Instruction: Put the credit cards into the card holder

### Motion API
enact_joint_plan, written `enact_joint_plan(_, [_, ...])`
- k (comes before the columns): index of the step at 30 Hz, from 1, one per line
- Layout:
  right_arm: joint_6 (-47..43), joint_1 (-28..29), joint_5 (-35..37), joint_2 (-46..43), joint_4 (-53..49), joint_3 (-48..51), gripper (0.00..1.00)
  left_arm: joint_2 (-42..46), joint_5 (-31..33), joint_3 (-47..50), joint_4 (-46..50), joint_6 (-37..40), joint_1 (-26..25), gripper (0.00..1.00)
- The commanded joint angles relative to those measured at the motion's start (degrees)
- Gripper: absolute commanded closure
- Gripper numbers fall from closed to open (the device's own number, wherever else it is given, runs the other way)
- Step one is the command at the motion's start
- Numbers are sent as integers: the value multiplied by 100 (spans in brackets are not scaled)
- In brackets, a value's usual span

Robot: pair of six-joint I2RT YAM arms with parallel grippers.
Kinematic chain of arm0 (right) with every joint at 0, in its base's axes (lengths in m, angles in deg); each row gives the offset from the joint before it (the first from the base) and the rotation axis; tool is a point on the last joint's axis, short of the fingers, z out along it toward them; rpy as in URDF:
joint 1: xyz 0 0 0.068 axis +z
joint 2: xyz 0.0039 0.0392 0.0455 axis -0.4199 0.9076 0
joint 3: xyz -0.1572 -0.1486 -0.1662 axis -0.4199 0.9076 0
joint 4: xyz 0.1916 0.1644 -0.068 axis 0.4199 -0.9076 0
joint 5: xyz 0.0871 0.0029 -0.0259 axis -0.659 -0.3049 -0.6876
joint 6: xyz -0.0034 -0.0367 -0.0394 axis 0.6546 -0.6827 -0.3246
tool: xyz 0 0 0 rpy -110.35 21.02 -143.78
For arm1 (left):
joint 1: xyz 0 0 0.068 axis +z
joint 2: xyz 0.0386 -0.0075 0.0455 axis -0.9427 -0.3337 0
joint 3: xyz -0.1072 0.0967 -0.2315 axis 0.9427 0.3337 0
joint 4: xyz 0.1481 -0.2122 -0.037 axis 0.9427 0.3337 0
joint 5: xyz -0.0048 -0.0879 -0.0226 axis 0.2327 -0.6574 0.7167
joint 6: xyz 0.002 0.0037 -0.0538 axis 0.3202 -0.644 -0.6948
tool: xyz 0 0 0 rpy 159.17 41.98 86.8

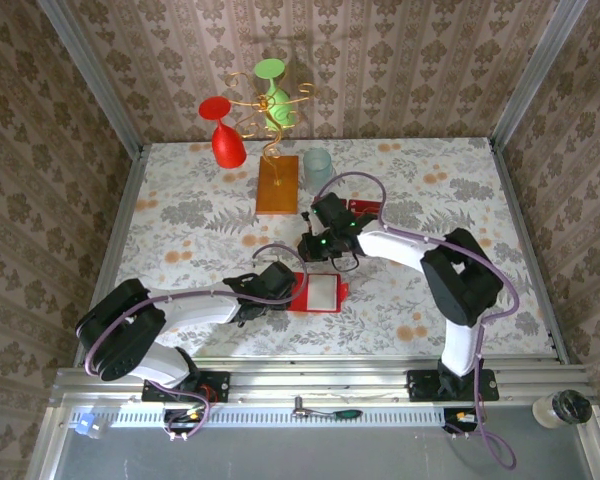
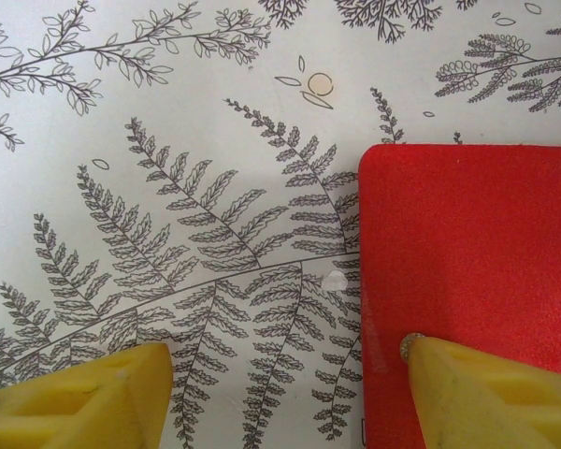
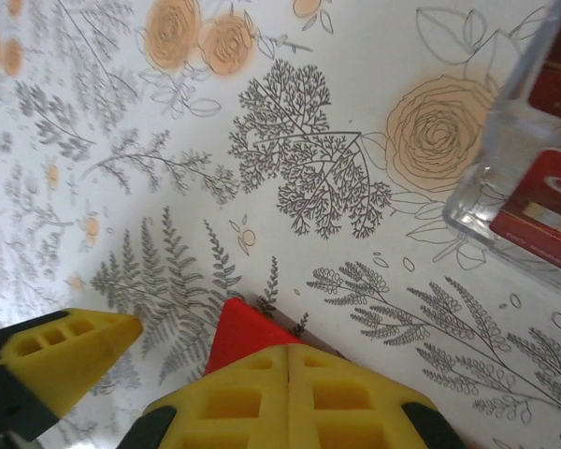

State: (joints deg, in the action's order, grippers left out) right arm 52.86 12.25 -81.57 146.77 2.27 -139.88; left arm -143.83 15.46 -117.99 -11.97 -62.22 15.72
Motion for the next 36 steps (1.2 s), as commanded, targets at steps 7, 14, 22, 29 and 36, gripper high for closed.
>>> enact_joint_plan(7, [-489,54,731,678,-637,-608,100,-83,135,25,32,-117,-54,32])
enact_joint_plan(14, [-591,-12,1066,1086,-760,-1108,100,-89,144,-17,77,-109,-61,32])
enact_joint_plan(22, [-509,-395,1323,1262,-730,-1359,100,-102,153,-55,118,-92,-68,32])
enact_joint_plan(29, [-457,-706,1246,1095,-675,-1282,100,-98,170,-63,129,-101,-77,32])
enact_joint_plan(36, [-408,-578,702,-24,-505,-529,100,-82,209,-50,120,-117,-92,32])
